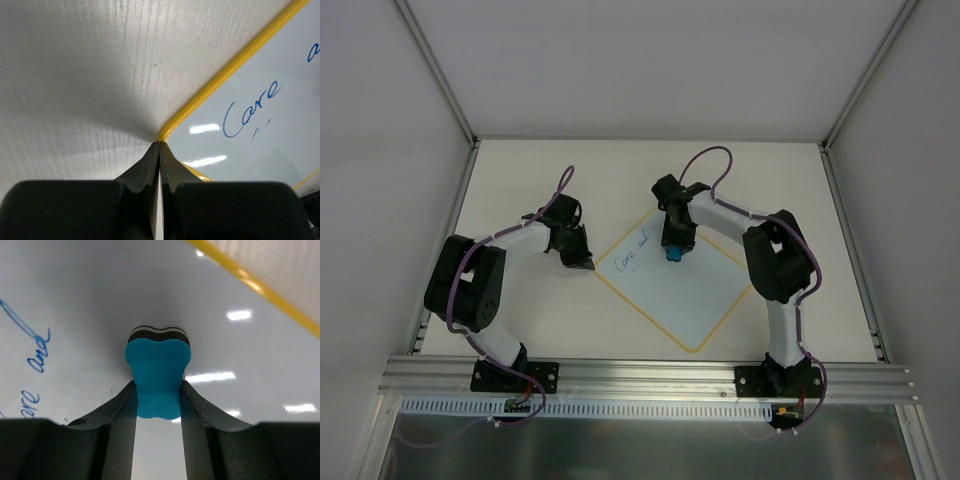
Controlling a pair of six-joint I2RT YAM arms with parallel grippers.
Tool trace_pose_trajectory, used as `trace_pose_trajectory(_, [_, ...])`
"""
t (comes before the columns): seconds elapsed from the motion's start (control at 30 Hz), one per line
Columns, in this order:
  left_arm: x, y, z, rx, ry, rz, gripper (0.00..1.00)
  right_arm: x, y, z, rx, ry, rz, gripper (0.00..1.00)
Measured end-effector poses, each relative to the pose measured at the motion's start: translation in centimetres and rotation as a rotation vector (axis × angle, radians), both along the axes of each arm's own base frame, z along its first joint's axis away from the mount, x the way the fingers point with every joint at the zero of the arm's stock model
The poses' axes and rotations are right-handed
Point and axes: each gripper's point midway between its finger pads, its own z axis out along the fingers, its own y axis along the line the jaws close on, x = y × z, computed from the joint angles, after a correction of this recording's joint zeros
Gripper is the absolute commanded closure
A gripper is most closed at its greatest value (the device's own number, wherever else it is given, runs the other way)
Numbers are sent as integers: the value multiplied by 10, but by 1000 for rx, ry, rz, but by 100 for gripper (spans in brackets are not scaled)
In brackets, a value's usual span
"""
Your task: Erase the whiteboard
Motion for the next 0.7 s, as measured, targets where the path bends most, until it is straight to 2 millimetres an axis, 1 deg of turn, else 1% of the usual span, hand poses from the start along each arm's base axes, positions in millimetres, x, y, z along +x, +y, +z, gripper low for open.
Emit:
trace_pose_trajectory(0.07, [0,0,0,-1,0,0,100,9,-12,1,-12,-3,-18,100])
trace_pose_trajectory(0.1, [0,0,0,-1,0,0,100,10,-14,1,-16,-4,-16,100])
trace_pose_trajectory(0.2, [0,0,0,-1,0,-1,100,10,-10,1,-29,-2,16,100])
trace_pose_trajectory(0.27, [0,0,0,-2,1,-1,100,7,-2,1,-30,-4,44,100])
trace_pose_trajectory(0.33, [0,0,0,-2,1,-1,100,0,12,0,-27,-4,81,100])
trace_pose_trajectory(0.4, [0,0,0,-2,1,-1,100,-11,31,0,-19,-5,131,100])
trace_pose_trajectory(0.5, [-1,0,0,-2,2,-1,100,-37,68,0,10,6,228,100])
trace_pose_trajectory(0.6, [-1,0,0,-2,3,-1,100,-59,97,0,41,22,305,100])
trace_pose_trajectory(0.63, [-1,0,0,-1,4,-1,100,-65,104,0,51,27,325,100])
trace_pose_trajectory(0.7, [-1,0,0,-1,5,-1,100,-72,112,0,59,31,343,100])
